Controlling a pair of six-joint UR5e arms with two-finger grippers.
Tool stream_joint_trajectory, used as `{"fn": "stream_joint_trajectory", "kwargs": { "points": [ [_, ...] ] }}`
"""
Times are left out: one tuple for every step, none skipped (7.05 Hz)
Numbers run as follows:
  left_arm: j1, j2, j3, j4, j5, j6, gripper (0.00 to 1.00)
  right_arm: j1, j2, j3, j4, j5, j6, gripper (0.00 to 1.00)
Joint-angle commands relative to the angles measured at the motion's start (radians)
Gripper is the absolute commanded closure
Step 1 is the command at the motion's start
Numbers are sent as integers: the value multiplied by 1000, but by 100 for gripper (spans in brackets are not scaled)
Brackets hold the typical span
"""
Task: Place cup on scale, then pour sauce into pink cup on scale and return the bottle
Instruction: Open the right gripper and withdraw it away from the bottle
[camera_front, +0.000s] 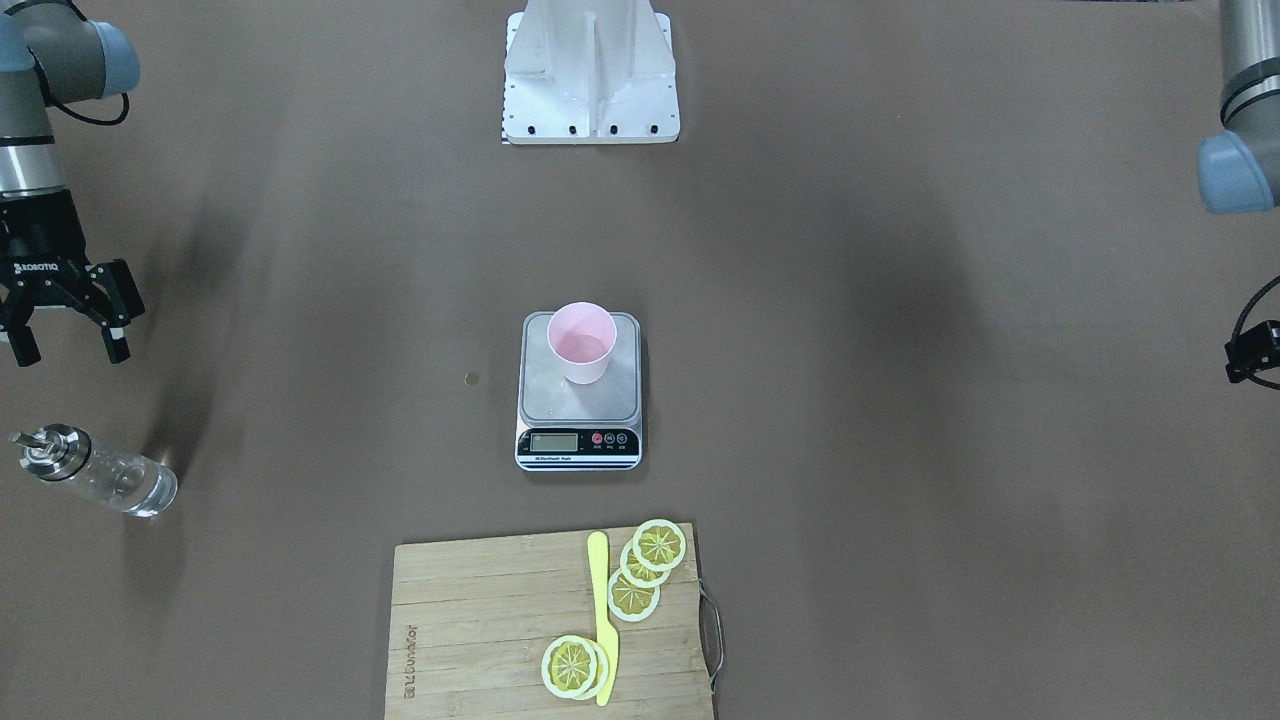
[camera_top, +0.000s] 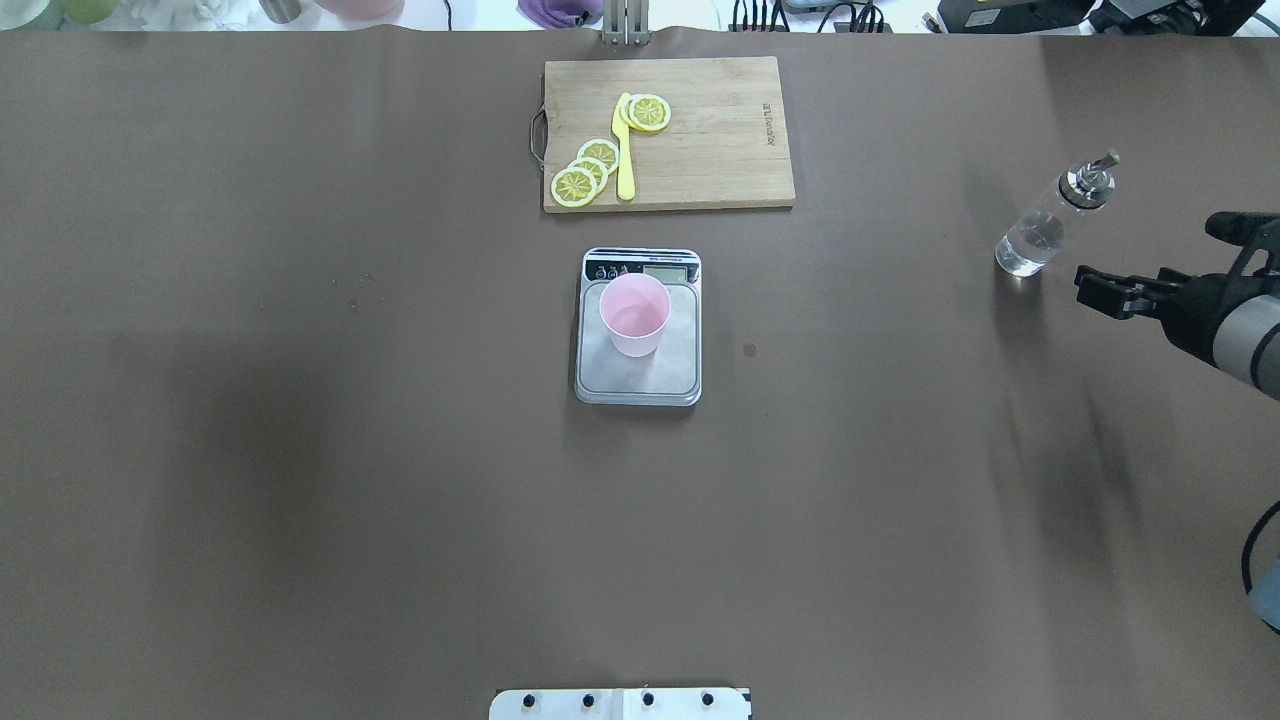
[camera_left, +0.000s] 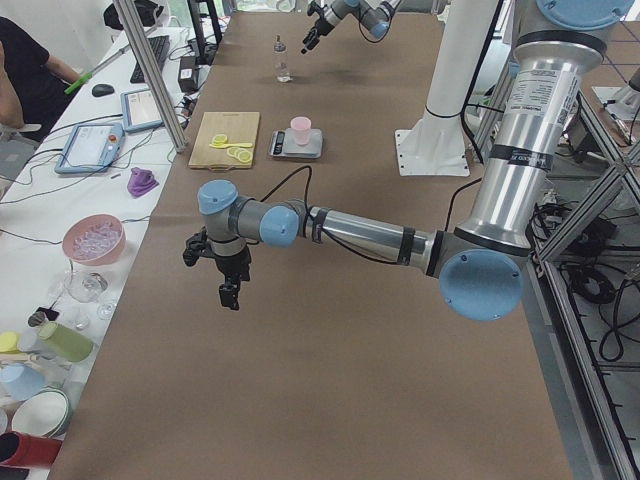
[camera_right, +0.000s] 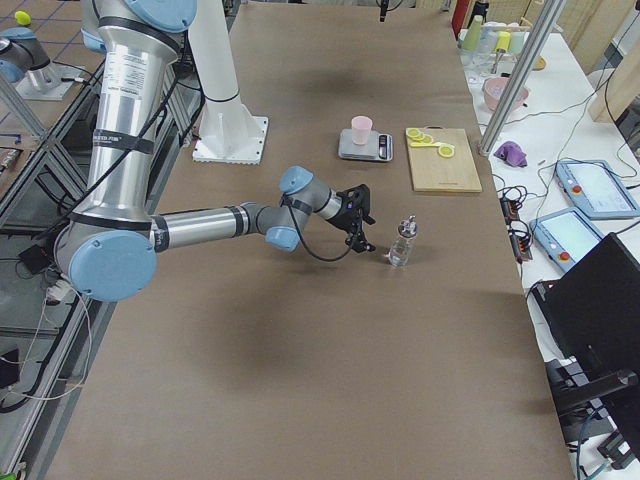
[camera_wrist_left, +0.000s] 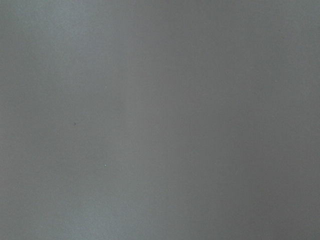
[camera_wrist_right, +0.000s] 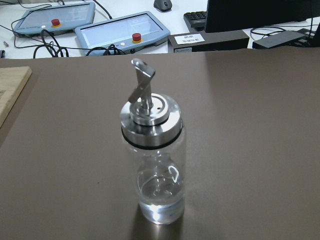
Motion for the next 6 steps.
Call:
{"fn": "stream_joint_trajectory", "kwargs": {
  "points": [
    [0, 2, 0, 0, 0, 0, 1, 149, -33, 77, -54, 240, -19, 0],
    [-2, 2, 0, 0, 0, 0, 1, 273, -11, 70, -60, 382, -61, 0],
    [0, 2, 0, 0, 0, 0, 1, 384, -5, 48, -76, 501, -189, 0],
    [0, 2, -2, 0, 0, 0, 1, 452, 25, 22, -137, 576, -351, 0],
    [0, 2, -3, 0, 0, 0, 1, 503, 77, 10, -234, 598, -404, 0],
    [-2, 2, -6, 0, 0, 0, 1, 578, 128, -24, -310, 702, -470, 0]
  ]
}}
